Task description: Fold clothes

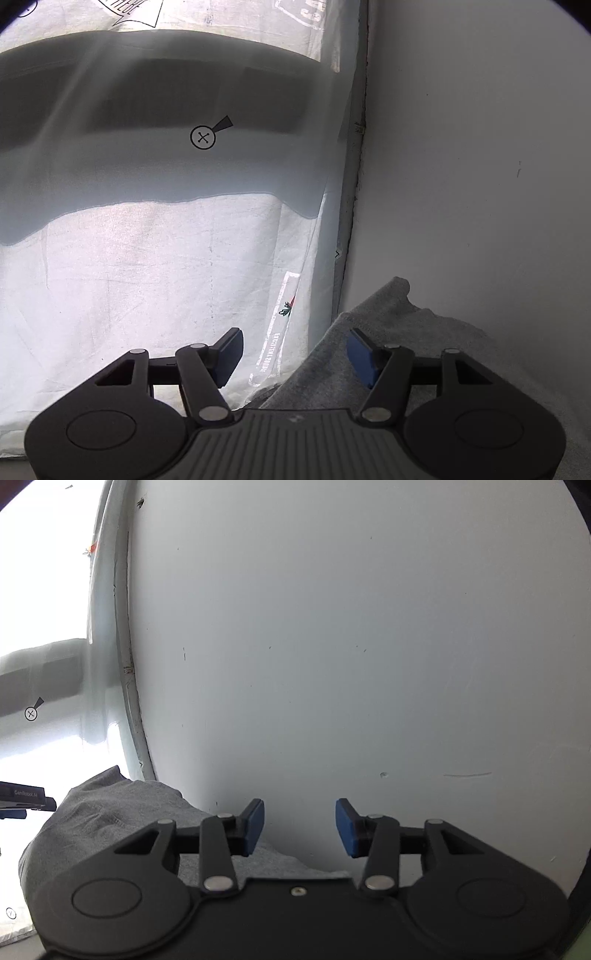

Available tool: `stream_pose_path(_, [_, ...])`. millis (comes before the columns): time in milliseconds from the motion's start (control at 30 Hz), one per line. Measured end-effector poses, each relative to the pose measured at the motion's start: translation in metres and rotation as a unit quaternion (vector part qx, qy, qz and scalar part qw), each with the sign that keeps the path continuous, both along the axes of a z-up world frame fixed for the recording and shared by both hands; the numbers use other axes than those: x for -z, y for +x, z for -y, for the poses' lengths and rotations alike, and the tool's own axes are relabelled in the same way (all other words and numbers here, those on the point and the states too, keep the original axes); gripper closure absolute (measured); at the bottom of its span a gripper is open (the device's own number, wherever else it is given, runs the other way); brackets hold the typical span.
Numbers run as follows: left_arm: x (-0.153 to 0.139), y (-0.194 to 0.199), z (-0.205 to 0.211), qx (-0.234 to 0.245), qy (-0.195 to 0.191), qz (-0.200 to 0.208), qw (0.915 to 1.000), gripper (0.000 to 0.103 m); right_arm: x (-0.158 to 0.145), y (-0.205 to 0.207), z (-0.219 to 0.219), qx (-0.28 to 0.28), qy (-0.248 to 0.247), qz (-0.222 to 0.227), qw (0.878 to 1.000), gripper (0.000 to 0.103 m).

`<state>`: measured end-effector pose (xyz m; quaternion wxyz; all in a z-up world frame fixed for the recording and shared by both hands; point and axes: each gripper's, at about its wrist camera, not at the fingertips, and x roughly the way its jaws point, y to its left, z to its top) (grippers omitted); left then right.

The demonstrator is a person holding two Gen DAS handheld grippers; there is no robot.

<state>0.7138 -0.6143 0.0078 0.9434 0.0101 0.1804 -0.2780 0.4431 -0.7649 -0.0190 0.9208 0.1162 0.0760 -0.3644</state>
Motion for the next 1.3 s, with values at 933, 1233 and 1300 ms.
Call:
stream_pose_path(933, [0.109,0.149,0.071,-0.031,0.056,-0.098,0.9931,0.031,0.081,0.252,0.032,-0.093,0.100,-0.064,0.989,0.076])
stream_pose_path(1233, [0.060,0.033,-0.065,-0.071,-0.004,-0.033,0.9969,0.010,0.044,0.206,0.009,-0.065,0.038,-0.103,0.992,0.035])
stream_pose_path(1300, [0.054,-0.002,-0.097,-0.088,-0.002,-0.019,0.9960,0.008,0.033,0.183,0.000,-0.074,0.041,-0.095,0.992,0.016])
